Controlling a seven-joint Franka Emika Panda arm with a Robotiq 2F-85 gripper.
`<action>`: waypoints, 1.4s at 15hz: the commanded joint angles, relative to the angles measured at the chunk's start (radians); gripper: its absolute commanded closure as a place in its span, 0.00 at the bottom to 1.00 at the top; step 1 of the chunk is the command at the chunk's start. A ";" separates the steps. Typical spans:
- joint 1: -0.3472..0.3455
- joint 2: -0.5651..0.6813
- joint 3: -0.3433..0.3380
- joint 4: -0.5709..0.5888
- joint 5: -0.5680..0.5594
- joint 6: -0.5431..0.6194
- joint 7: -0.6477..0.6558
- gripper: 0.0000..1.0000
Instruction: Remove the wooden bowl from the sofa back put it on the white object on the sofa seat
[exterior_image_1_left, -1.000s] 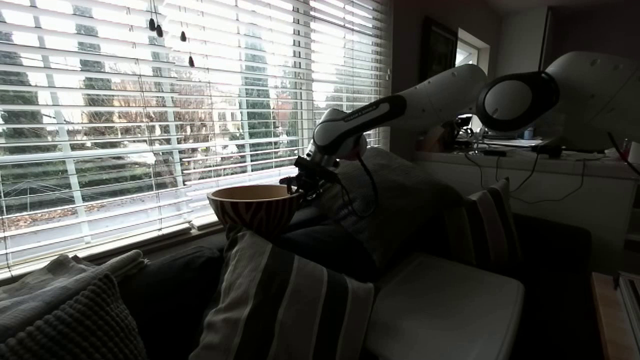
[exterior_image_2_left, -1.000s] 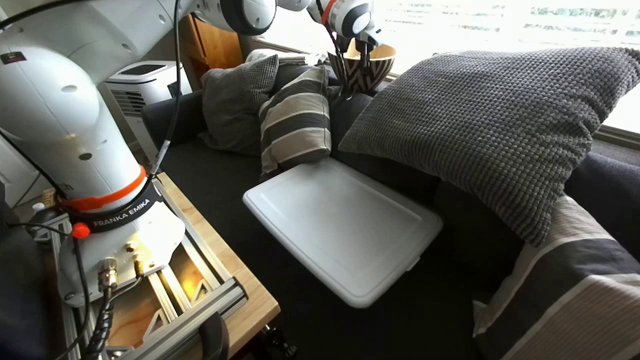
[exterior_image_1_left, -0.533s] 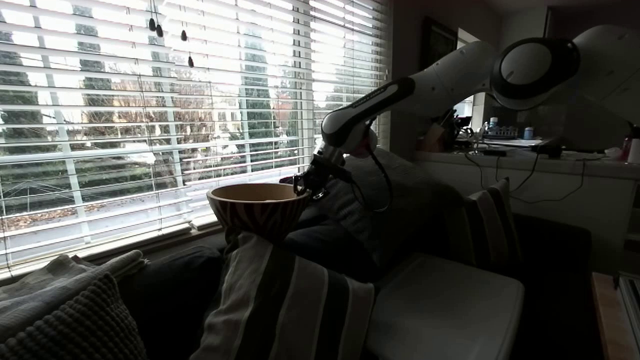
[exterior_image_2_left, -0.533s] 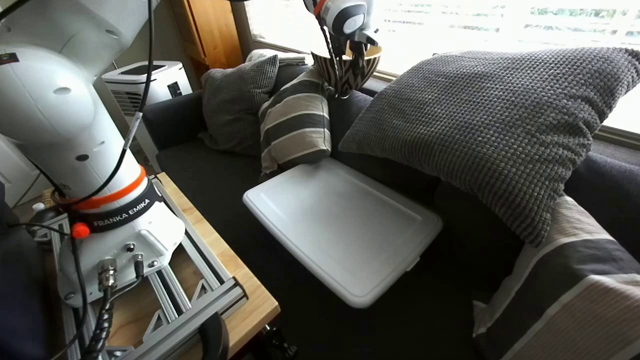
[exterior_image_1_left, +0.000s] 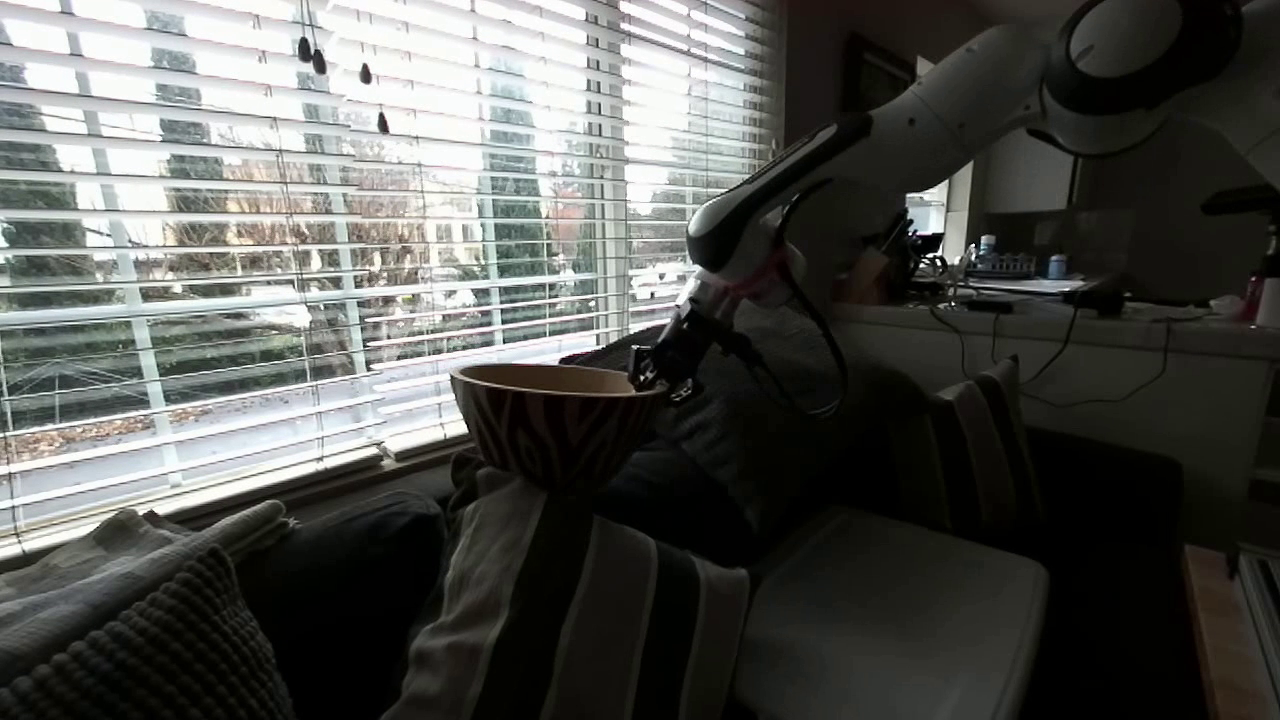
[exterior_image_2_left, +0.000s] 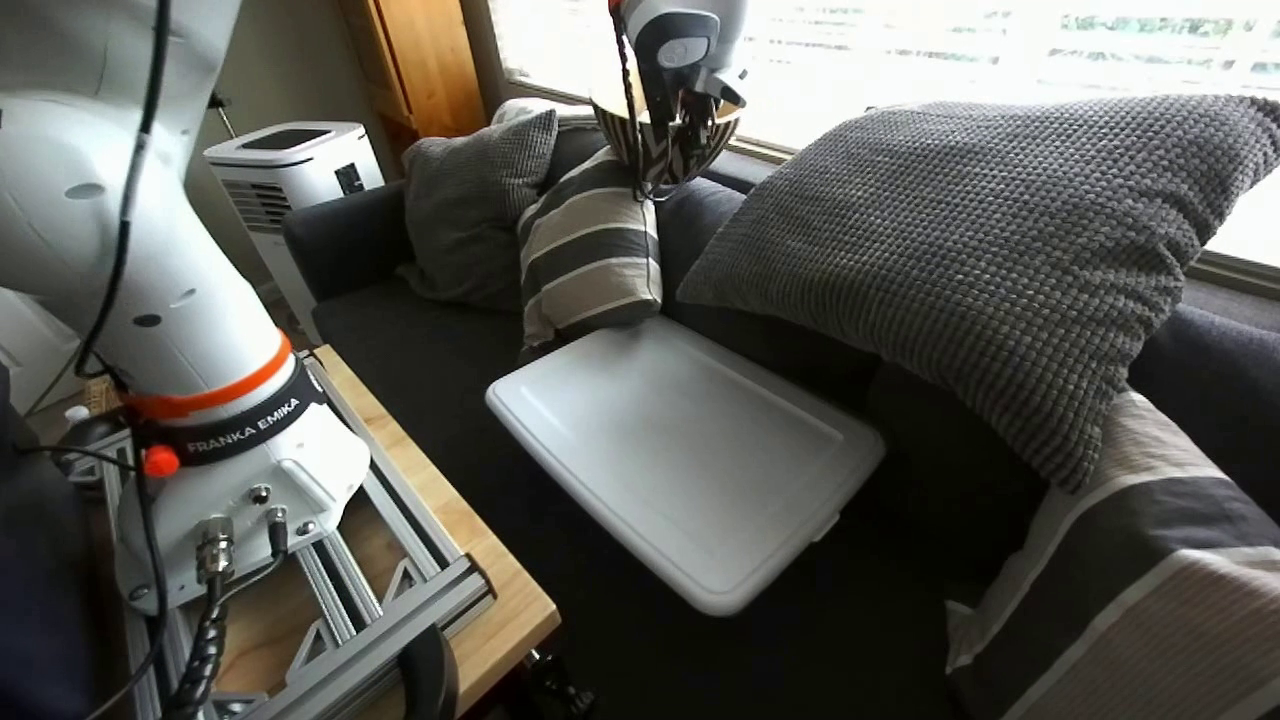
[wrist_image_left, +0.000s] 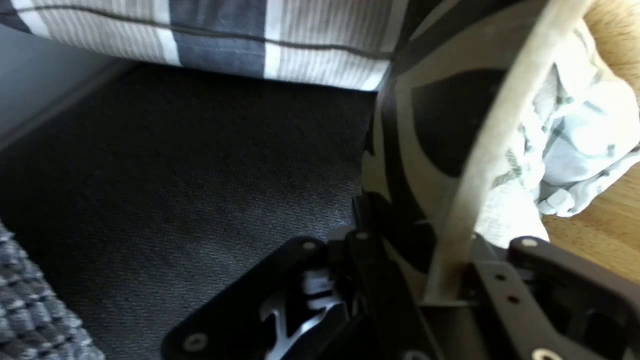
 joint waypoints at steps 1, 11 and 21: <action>-0.033 -0.229 -0.021 -0.233 0.067 -0.090 -0.080 0.94; -0.023 -0.582 -0.191 -0.566 0.031 -0.432 -0.366 0.94; 0.017 -0.526 -0.228 -0.557 -0.002 -0.395 -0.350 0.76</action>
